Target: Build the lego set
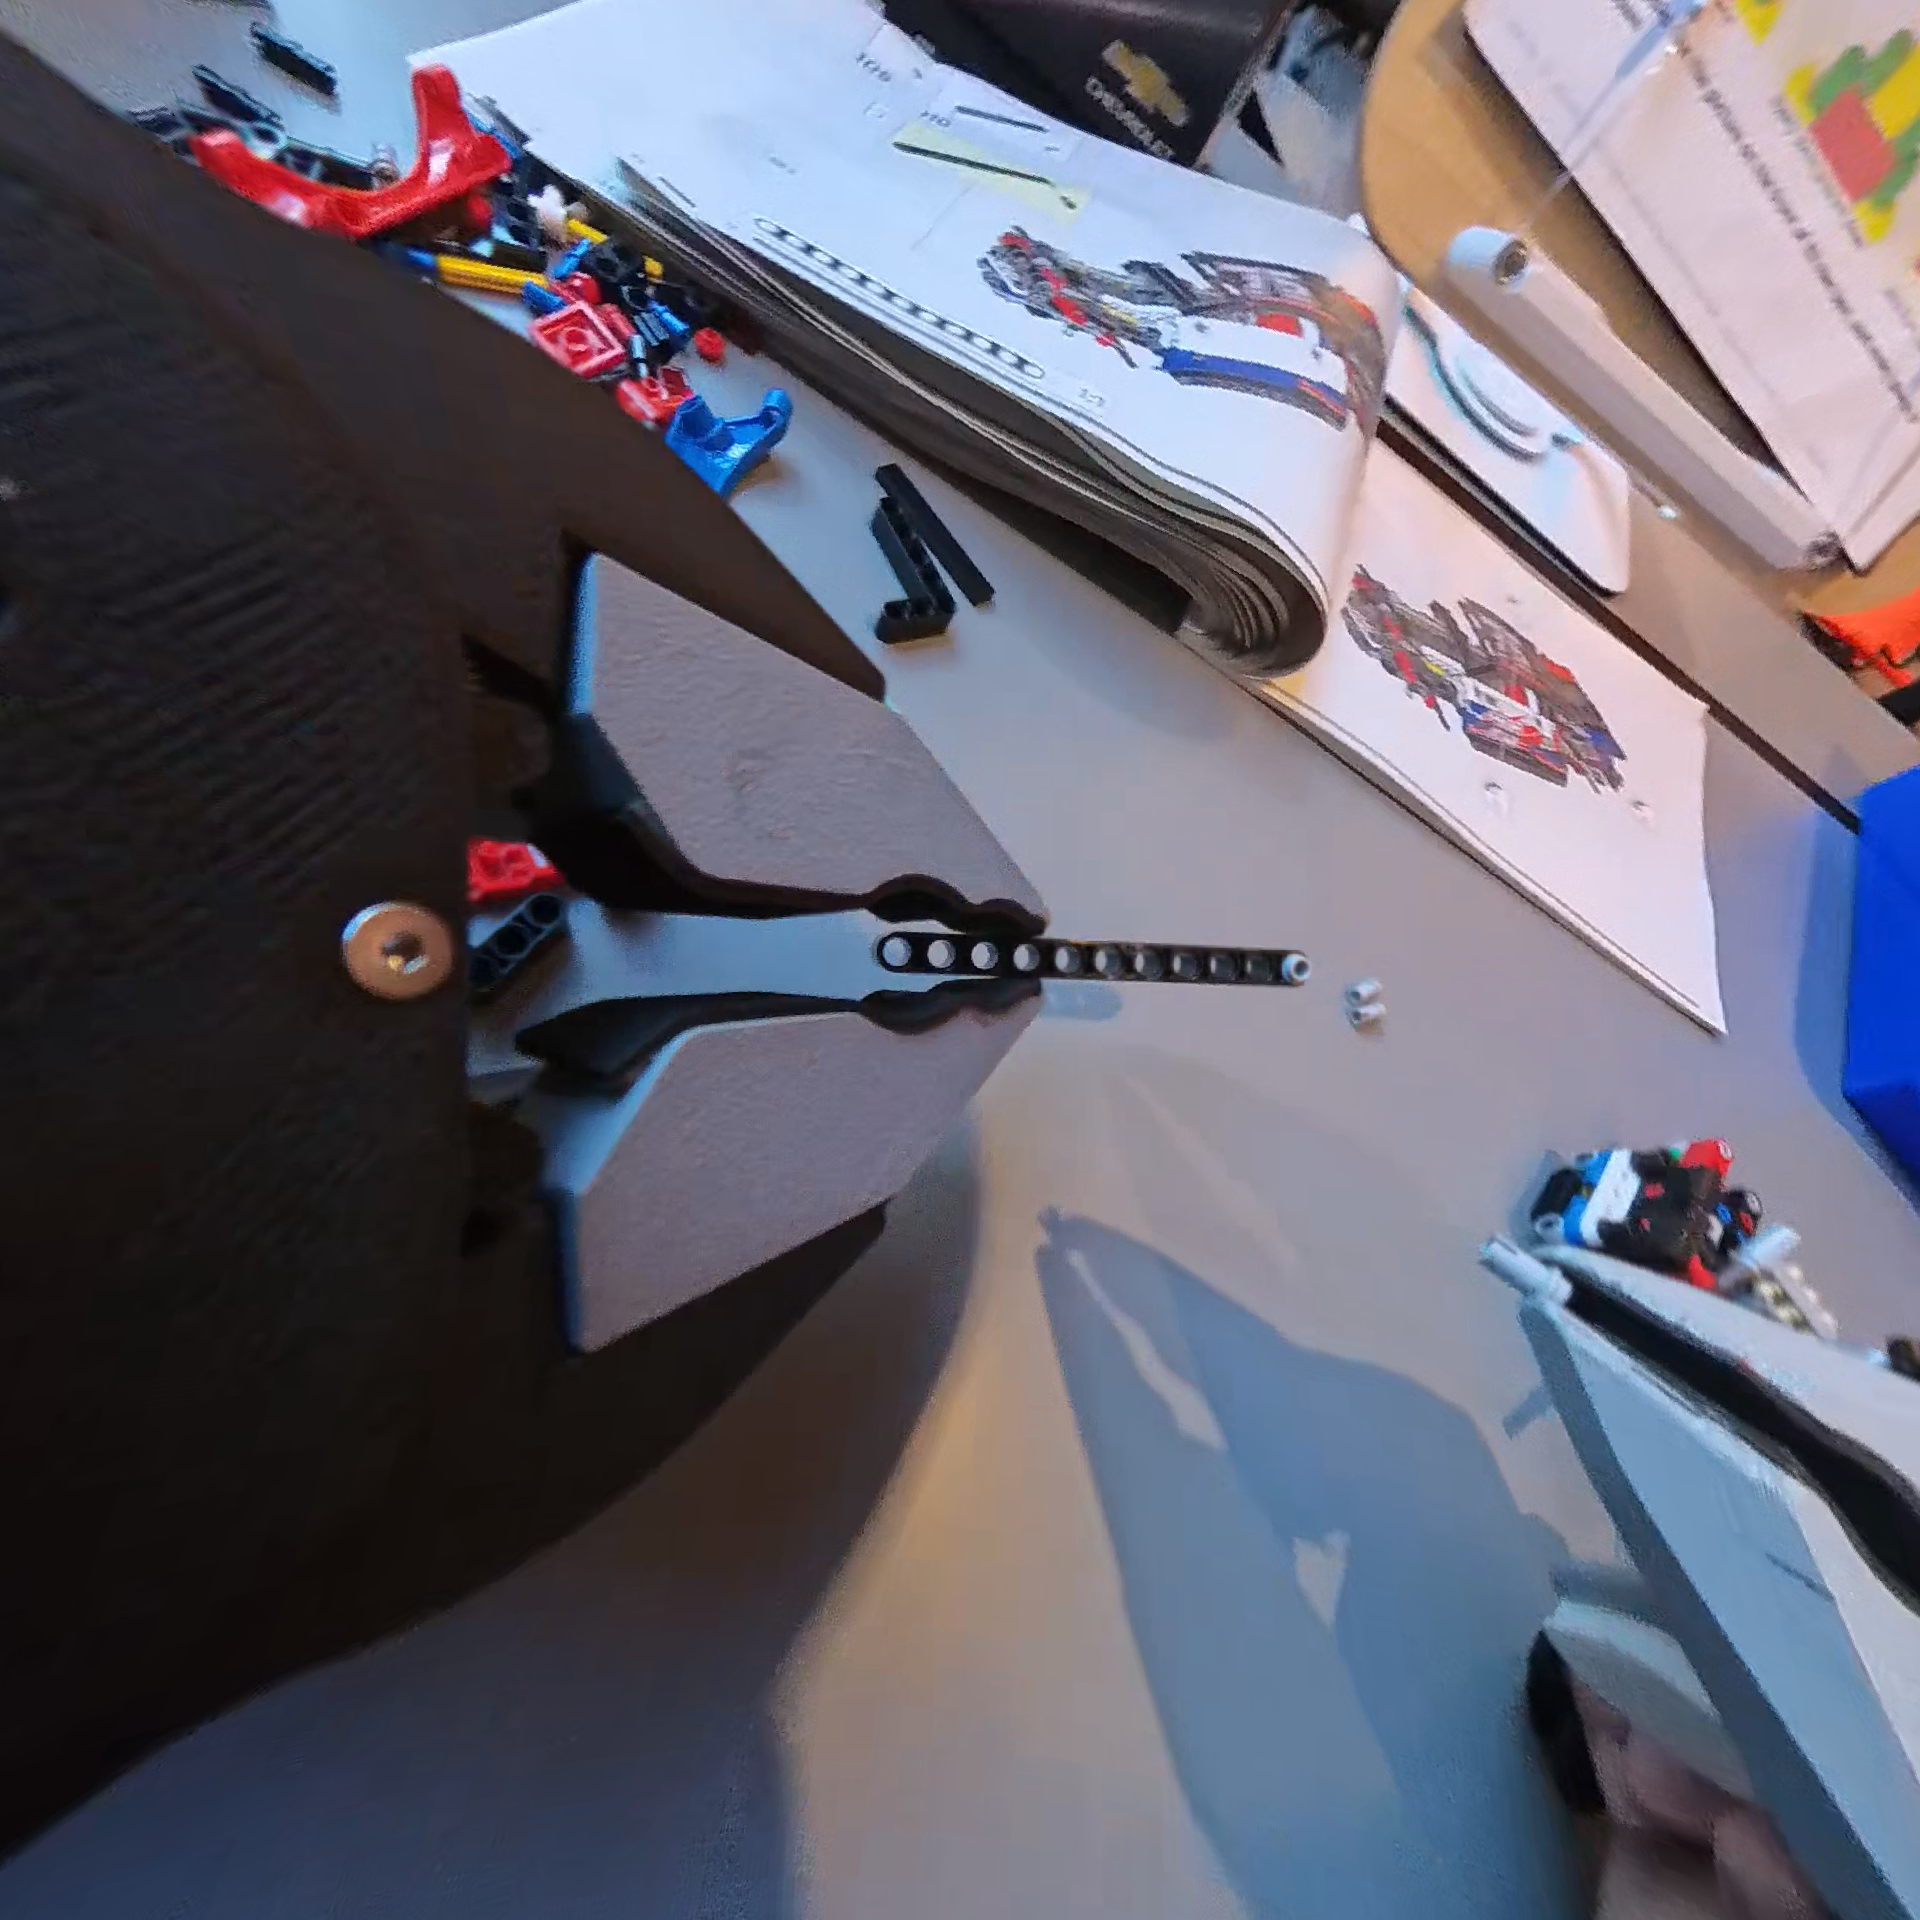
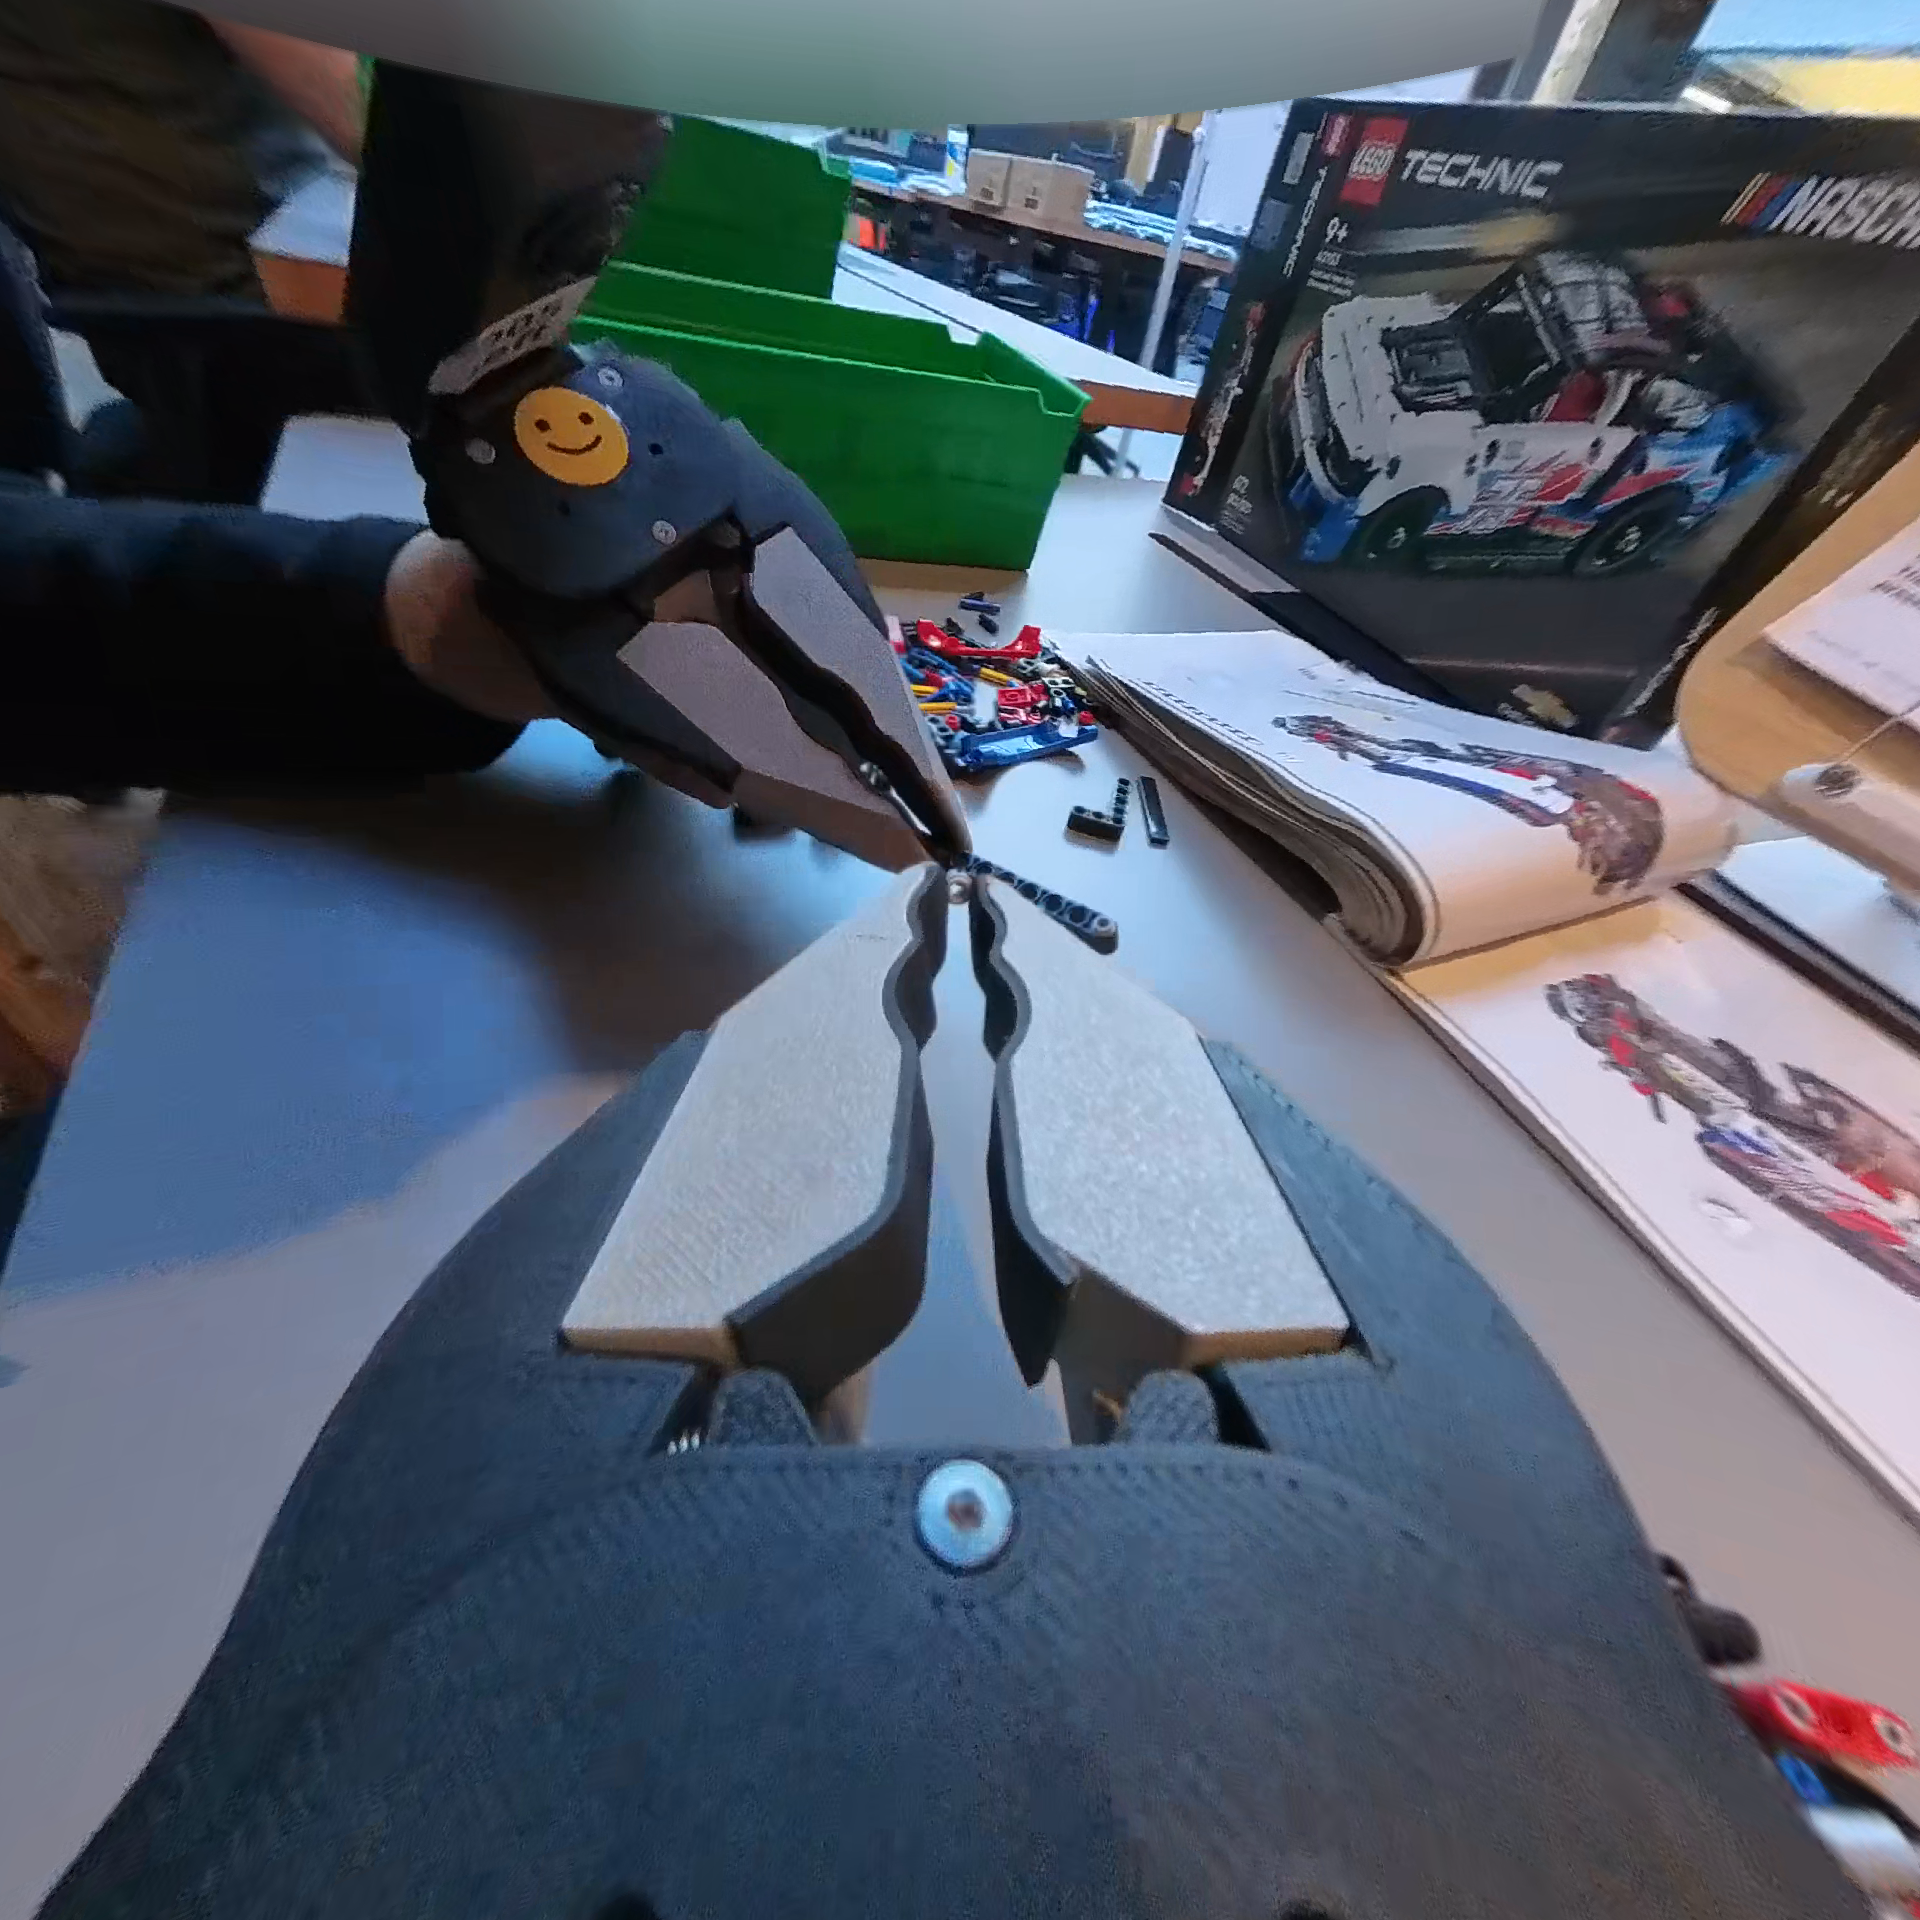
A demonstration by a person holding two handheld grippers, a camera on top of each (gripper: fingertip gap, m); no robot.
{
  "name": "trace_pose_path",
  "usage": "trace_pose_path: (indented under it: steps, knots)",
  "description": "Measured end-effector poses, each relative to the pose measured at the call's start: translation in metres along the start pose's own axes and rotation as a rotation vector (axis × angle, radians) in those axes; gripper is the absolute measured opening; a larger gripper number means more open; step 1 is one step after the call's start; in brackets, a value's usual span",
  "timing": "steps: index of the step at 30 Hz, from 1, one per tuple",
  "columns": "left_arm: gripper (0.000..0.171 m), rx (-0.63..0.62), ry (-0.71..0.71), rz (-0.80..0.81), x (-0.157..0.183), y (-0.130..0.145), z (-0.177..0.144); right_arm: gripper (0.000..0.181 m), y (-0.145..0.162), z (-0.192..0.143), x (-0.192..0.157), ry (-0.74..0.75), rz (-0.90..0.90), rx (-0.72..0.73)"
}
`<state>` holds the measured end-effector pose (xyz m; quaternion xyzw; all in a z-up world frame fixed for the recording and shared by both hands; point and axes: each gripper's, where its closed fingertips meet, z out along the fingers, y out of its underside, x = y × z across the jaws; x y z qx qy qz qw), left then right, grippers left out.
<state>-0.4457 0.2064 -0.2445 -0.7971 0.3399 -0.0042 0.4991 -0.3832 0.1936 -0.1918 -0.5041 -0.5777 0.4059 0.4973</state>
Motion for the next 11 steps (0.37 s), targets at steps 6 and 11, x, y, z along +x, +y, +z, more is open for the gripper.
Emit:
trace_pose_path:
  steps: [6,11]
  knots:
    - [0.005,-0.009,-0.021,0.003,-0.007,0.003,0.002,0.002,0.003,0.004,0.016,-0.031,0.142,0.027]
    - [0.004,0.032,-0.058,-0.021,-0.017,0.0,0.003,0.001,0.0,-0.001,0.02,-0.041,0.184,0.065]
